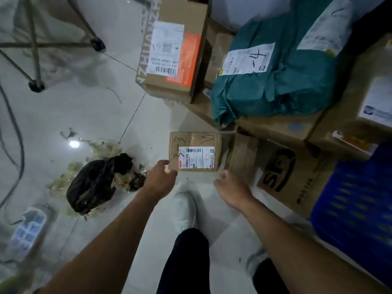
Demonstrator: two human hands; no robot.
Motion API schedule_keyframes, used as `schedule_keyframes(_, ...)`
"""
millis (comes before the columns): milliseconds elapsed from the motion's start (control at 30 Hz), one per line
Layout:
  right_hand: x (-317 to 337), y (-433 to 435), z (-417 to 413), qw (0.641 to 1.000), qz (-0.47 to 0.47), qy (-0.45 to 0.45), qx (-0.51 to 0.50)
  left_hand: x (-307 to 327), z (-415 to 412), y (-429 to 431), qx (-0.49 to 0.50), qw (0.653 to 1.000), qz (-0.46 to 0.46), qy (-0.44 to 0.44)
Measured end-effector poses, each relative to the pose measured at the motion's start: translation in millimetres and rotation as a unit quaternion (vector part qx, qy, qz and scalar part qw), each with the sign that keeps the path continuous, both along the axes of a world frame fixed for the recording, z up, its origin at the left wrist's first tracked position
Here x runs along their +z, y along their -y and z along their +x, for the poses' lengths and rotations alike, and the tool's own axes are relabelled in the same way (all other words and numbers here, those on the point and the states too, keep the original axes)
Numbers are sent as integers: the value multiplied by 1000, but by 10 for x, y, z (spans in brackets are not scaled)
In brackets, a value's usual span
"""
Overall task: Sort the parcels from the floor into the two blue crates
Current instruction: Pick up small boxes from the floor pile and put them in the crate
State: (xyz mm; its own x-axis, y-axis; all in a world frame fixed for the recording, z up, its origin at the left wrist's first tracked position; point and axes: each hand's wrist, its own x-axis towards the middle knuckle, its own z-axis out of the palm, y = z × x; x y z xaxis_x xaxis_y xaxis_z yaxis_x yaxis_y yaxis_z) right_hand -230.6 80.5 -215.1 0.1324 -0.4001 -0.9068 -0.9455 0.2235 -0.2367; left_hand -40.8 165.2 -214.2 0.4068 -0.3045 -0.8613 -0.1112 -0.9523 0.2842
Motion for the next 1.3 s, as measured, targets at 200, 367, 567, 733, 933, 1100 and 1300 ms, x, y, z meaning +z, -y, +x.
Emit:
schedule_keyframes(200, -835, 34, 272, 990, -12, 14, -143, -727, 250, 21, 32, 997, 8, -75)
schedule_keyframes(367, -963, 122, 401, 966, 24, 33, -254, -970, 302, 41, 58, 987, -26, -147)
schedule_keyframes(567, -614, 90, 306, 968, 41, 49, -243, -470, 239, 20, 62, 989, -37, -126)
schedule_keyframes(733, 253, 8, 270, 971, 67, 58, -222, 343, 203, -30, 99, 990, -52, -82)
schedule_keyframes(933, 1714, 138, 130, 976, 73, 76, -189, 1745, 182, 31, 97, 991, -69, -60)
schedule_keyframes(1100, 3077, 342, -32, 976, 38, 113, -181, 3061, 103, 312, 109, 986, -124, 0)
schedule_keyframes(1300, 4634, 704, -312, 964, -21, 175, -200, 4583, -259, 772, 89, 973, -201, 69)
